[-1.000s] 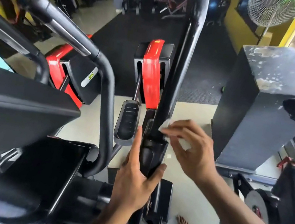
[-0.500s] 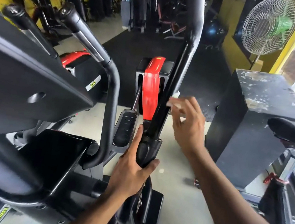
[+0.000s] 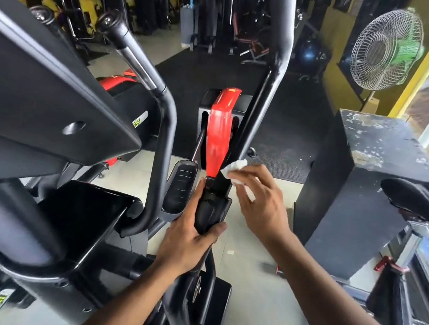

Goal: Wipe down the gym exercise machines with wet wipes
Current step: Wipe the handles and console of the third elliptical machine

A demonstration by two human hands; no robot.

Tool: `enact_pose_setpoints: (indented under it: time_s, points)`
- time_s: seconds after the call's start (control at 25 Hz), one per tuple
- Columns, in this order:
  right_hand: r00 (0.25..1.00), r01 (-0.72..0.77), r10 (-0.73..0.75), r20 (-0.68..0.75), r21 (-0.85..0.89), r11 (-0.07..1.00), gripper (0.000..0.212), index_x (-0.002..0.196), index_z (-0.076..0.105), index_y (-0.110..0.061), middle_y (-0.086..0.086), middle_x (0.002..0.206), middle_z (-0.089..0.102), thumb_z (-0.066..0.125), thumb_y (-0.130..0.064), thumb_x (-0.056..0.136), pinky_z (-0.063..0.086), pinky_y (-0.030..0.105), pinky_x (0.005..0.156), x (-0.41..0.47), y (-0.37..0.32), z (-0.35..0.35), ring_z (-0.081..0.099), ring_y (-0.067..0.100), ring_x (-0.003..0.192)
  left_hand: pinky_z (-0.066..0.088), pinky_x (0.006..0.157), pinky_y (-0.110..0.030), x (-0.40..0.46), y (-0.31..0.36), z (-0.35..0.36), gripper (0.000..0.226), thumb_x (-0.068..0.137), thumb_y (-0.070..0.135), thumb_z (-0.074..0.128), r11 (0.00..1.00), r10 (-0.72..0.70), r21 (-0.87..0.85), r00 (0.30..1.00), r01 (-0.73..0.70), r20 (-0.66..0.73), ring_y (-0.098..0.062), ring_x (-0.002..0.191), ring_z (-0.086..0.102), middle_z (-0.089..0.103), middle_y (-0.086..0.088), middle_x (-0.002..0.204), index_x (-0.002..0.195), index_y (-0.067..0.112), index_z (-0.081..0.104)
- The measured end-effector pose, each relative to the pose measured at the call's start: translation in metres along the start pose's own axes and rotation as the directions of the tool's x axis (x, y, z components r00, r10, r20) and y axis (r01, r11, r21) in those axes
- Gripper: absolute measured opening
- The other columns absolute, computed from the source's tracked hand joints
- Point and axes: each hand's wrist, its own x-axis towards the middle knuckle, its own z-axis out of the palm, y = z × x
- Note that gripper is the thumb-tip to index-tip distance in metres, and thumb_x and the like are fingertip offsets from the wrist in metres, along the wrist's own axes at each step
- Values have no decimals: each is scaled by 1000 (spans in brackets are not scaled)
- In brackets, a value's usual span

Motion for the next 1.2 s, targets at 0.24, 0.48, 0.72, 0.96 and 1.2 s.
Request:
enact_pose_setpoints:
  time_s: [0.24, 0.48, 0.72, 0.96, 1.2]
  points:
    - [979, -111, 118, -167, 52, 992, 28, 111, 74, -11, 3, 111, 59, 60, 6, 93, 57, 23, 81, 63, 11, -17, 61, 7, 96, 48, 112, -44, -2, -1, 0, 93, 91, 58, 73, 997, 57, -42, 998, -57, -10, -25, 139, 54, 27, 40, 160, 158, 62, 8]
    - [990, -140, 140, 3, 91, 986, 27, 114, 71, -14, -3, 105, 58, 60, 2, 95, 59, 40, 74, -20, -10, 10, 65, 15, 92, 37, 122, -34, 1, -3, 1, 94, 90, 55, 75, 997, 68, -30, 997, -69, -20, 4, 150, 31, 25, 34, 163, 158, 61, 11]
    - [978, -197, 200, -60, 47, 979, 26, 104, 69, -13, 0, 101, 54, 55, 7, 93, 53, 29, 70, 21, -4, 3, 58, 14, 79, 29, 118, -16, 4, -8, 1, 94, 92, 48, 76, 996, 84, -43, 996, -83, 25, 14, 149, 23, 21, 38, 162, 159, 59, 10]
    - [942, -261, 252, -222, -8, 965, 29, 98, 71, -12, -7, 99, 56, 59, 11, 87, 37, 5, 71, 112, 19, -26, 53, 2, 79, 41, 117, -30, 8, -7, -2, 101, 88, 37, 79, 993, 16, -118, 997, -6, 81, 4, 137, 51, 53, 22, 152, 162, 51, 13]
    - [934, -313, 320, -161, 68, 947, 22, 105, 75, -16, -7, 95, 58, 65, 0, 94, 50, 22, 71, 48, -1, -5, 59, 2, 77, 20, 109, 2, 5, -3, -2, 103, 90, 36, 82, 993, 96, -74, 995, -93, 36, 21, 146, 19, 19, 50, 155, 160, 55, 9]
